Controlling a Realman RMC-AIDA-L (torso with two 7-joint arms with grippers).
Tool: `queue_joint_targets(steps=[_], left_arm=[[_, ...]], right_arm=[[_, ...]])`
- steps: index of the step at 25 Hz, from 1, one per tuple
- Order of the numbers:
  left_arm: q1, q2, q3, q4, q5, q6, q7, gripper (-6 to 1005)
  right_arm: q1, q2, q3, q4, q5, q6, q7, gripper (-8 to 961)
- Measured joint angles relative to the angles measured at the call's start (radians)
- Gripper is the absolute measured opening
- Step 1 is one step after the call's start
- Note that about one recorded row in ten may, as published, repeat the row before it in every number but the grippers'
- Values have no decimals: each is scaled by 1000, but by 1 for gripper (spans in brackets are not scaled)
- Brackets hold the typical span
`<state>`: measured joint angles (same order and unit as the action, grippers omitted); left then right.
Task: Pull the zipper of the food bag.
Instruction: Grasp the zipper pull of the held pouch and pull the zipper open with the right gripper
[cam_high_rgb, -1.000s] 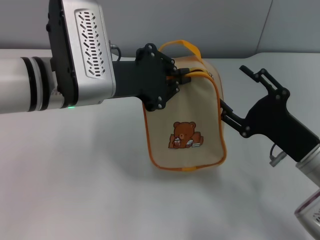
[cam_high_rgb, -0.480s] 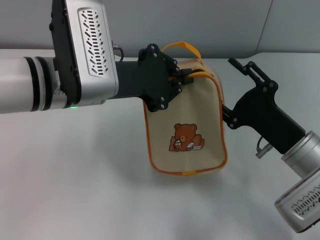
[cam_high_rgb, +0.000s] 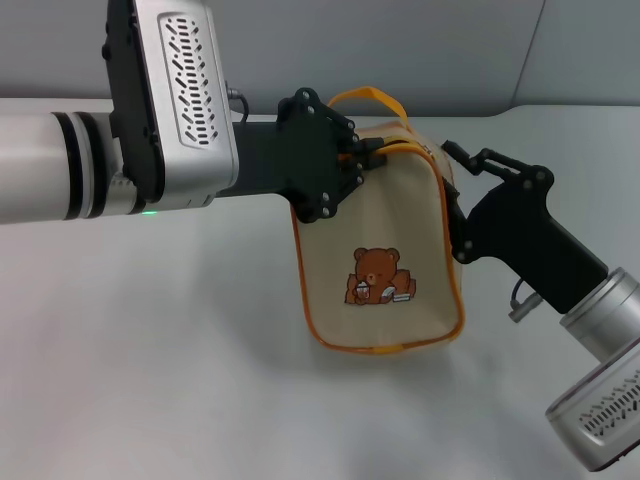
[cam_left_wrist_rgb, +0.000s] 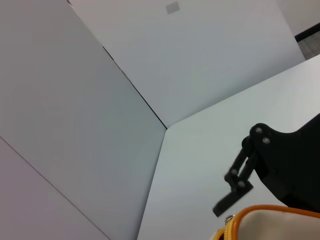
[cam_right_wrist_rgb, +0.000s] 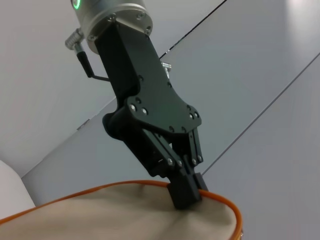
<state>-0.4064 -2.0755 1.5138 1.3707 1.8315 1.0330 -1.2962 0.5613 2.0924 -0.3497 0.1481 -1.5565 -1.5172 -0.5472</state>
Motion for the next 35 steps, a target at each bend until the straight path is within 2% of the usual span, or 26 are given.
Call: queue_joint_targets(steps=[2,8,13,16,18,23,27,32,35], left_arm=[[0,0,0,0,0,0,0,61],[0,0,-1,0,-3,2,0,61],[-1,0,-2,-6,-4,0,0,62],[-3,1,-3,-10,-5,-1,0,63],[-6,1,-3,-14,-5,-2,0,63],[-20,1,-7,-26,-5,-3,0,64],[-37,2,-15,-42,-5,-3,0,64],[-45,2,-20,-52,-4,-1,0,65],[-33,-1,-32,-67,-17,-8,5,65]], right_arm=[[0,0,0,0,-2,-1,0,318],[-1,0,-7,4,-5,-7,-1,125],[-18,0,-11,21,-6,-15,-2,64],[-101,0,-14,33,-9,-34,-5,27],[-128,0,-16,35,-14,-41,-5,3],[-250,0,-17,42,-74,-65,-10,2],[-310,0,-19,62,-86,-44,-66,1],[-334,-4,-22,68,-87,-52,-85,5],[-334,-5,-19,71,-85,-116,-64,18]])
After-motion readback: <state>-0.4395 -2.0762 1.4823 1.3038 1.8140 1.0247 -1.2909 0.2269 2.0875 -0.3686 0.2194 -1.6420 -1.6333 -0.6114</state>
